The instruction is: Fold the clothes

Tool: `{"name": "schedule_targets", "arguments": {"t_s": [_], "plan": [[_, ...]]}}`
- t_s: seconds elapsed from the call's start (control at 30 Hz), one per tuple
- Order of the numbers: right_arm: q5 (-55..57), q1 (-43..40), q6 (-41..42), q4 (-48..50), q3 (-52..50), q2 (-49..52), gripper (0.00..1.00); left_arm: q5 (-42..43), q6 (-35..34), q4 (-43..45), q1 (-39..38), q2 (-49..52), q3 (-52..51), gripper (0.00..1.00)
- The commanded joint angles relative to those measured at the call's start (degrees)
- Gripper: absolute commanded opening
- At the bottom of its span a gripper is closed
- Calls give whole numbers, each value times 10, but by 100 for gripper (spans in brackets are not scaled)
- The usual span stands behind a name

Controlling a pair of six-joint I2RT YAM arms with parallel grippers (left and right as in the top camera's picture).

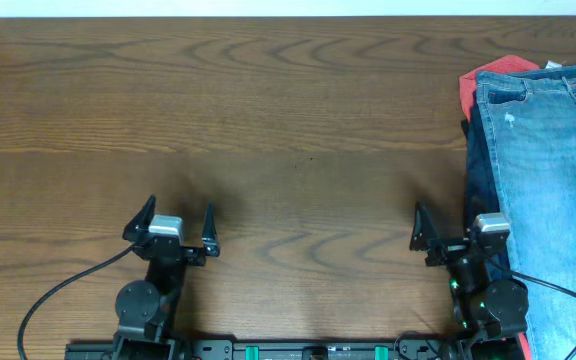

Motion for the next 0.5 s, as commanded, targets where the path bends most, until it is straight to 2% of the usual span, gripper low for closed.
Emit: {"name": "schedule_targets", "arguments": {"t_s": [0.0,0.13,0.27,0.47], "plan": [[-55,-2,22,-33,44,5,99,61,8,3,2,-3,16,98],[-52,-2,25,-134,146,52,99,76,5,-33,2,9,78,98],[-53,-2,19,-227,266,166,99,76,-12,-113,2,60,182,98],[-53,-2,19,-377,459,395,99,83,-47,-287,2,239,401,98]]}}
